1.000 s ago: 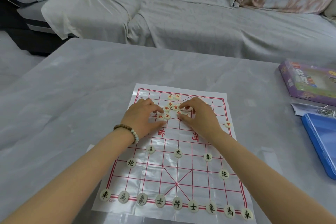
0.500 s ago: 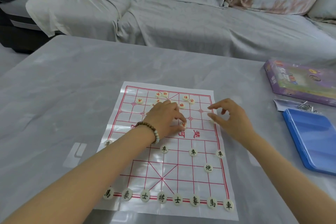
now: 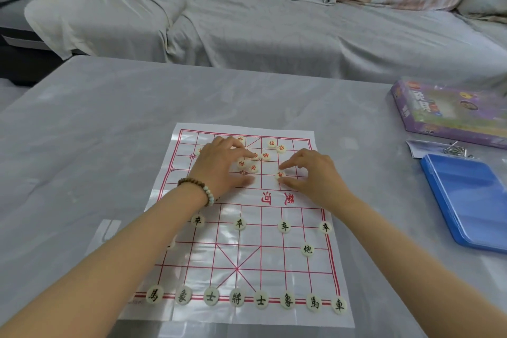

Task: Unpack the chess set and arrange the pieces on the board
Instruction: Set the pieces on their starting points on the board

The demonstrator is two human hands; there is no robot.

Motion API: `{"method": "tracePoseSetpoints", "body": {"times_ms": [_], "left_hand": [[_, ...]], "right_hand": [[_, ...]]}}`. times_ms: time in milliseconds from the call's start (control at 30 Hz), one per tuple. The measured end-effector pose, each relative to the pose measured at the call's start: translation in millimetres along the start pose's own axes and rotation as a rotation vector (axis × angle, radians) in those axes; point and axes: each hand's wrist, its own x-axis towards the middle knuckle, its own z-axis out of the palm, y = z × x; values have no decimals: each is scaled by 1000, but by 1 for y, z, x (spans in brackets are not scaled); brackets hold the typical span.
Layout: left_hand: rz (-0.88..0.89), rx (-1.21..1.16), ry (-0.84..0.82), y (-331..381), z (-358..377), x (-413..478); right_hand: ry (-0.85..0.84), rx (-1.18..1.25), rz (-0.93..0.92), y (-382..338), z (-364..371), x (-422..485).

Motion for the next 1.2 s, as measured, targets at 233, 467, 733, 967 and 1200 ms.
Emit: {"method": "tracePoseSetpoints", "body": {"times_ms": [233, 467, 733, 967, 1200], "left_hand": [[-70, 12, 49, -34, -13, -18], [-112, 5, 48, -51, -16, -26], [-155, -20, 89, -53, -11, -24], [-218, -15, 143, -54, -12, -11], [-201, -22, 156, -59, -16, -13]], "right_hand": [[-10, 3, 23, -4, 2, 5], [-15, 70, 29, -11, -2, 5], [21, 81, -9, -40, 10, 23], [15, 7, -32, -52, 24, 39], [99, 70, -5, -46, 21, 51]]}}
